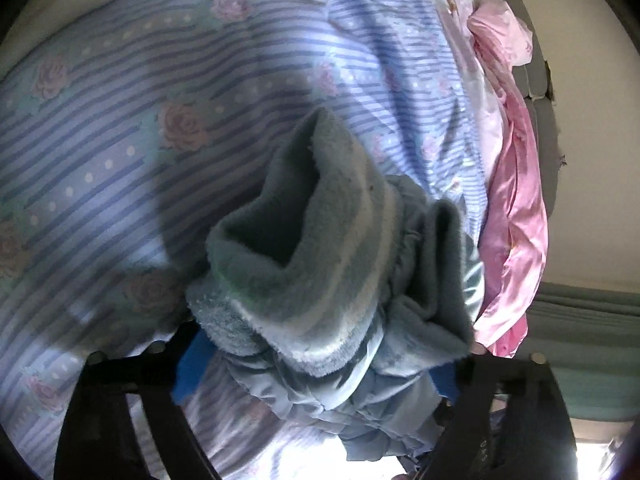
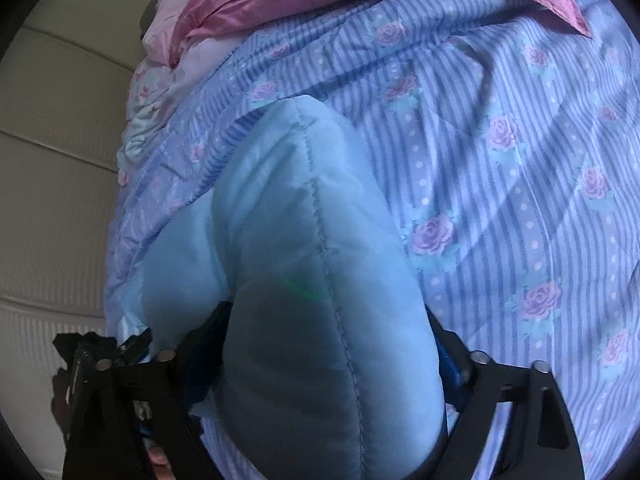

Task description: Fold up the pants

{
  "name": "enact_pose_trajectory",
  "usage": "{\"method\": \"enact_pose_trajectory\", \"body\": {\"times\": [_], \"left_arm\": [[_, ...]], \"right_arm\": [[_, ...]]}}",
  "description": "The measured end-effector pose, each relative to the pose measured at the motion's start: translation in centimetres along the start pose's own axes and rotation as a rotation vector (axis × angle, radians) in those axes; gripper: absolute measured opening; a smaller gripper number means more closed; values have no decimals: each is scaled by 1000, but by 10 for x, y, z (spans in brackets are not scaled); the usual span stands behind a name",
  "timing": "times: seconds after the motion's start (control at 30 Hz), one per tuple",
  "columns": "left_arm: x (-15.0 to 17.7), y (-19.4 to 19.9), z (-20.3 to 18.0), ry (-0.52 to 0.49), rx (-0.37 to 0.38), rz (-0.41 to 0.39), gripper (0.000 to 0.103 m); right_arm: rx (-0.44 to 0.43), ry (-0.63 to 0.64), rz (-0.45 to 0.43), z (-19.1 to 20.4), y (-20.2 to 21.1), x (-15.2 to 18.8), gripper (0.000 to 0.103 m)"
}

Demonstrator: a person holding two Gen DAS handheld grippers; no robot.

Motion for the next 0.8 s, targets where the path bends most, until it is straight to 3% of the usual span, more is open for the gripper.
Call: {"method": "enact_pose_trajectory", "body": {"times": [0.2, 0.3, 0.57, 0.8], "left_arm": [[4, 10, -16, -70, -52, -34, 67], [8, 16, -22, -127, -93, -53, 61], [36, 51, -40, -308, -133, -113, 57], [92, 97, -53, -442, -133, -159, 56]], "right_arm": [[23, 62, -6, 18, 11, 3, 60], [36, 103, -17, 27, 20, 6, 55], [27, 177, -66, 44, 62, 27, 52], [-14, 173, -93, 39, 119, 59, 52]]}}
Point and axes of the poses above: each gripper's, at about its wrist camera, not at the fingertips, and y roughly against the way its jaws point, z to its left, x to its underside, the point moved 4 cm from there along -y, roughly the way its jaws point, and after that the axes turned 6 degrees about -x, right-handed, at the moved point
